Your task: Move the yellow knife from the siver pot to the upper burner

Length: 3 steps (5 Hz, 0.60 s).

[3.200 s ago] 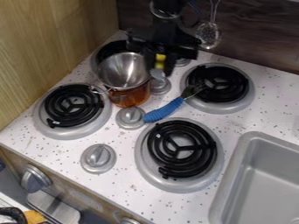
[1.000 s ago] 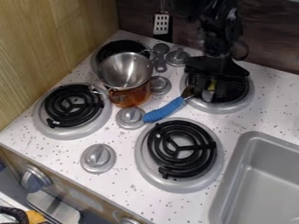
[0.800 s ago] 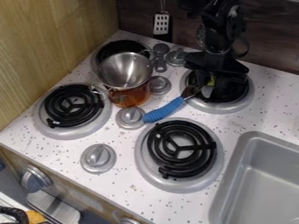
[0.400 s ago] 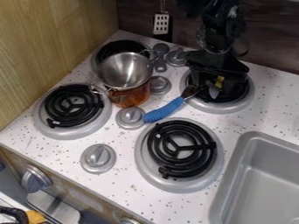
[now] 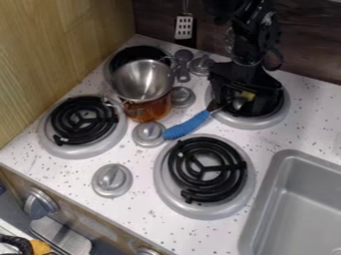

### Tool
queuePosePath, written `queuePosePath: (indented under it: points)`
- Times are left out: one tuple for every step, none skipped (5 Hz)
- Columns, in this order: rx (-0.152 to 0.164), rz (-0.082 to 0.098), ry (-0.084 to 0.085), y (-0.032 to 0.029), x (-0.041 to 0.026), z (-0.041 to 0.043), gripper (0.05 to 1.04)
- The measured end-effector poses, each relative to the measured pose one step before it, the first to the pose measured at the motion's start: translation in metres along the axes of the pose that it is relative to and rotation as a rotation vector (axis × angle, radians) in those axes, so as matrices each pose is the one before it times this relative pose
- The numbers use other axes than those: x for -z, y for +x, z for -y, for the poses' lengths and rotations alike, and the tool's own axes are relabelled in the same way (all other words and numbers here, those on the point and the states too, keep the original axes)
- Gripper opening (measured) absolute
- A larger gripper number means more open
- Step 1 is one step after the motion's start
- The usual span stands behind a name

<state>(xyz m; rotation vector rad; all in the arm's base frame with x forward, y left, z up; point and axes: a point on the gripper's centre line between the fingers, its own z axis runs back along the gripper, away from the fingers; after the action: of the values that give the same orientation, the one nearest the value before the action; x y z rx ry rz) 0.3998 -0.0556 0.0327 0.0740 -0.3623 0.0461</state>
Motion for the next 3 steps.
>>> queuePosePath:
  points:
    - [-0.0563, -0.0644, 0.0159, -0.00645, -0.02567, -0.00306, 1.0]
    - [-0.0747, 0.0032, 0.0301, -0.01258, -0.02101, 0.00308, 1.0]
    - [-0.0481, -0.0096, 0.0066, -0.01183, -0.01328, -0.00661, 1.0]
